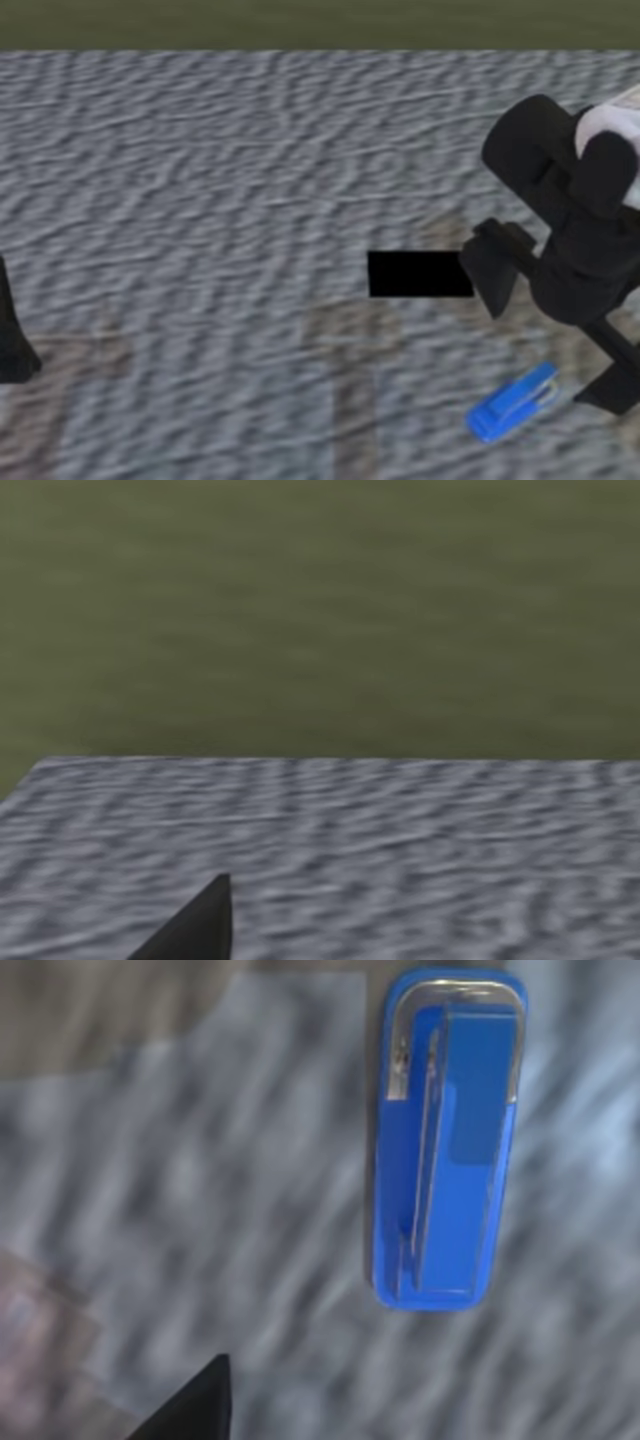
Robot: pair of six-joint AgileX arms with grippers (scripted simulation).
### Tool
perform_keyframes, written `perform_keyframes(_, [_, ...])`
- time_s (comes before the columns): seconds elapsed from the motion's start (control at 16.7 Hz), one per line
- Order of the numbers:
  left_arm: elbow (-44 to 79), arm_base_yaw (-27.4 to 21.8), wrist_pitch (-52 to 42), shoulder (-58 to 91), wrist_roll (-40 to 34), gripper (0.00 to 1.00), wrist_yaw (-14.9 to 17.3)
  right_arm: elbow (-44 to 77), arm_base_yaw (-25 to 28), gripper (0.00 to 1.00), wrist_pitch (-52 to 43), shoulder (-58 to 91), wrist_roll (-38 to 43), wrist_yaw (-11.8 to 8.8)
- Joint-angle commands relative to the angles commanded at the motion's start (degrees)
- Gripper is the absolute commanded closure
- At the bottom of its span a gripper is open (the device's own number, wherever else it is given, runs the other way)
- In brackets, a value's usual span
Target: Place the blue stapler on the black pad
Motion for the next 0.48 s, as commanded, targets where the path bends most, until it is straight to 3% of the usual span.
perform_keyframes(0.48, [0.0, 0.0, 0.0, 0.0, 0.0, 0.00, 0.0, -10.4, 0.3, 0.00, 19.5, 8.7, 0.3, 0.0])
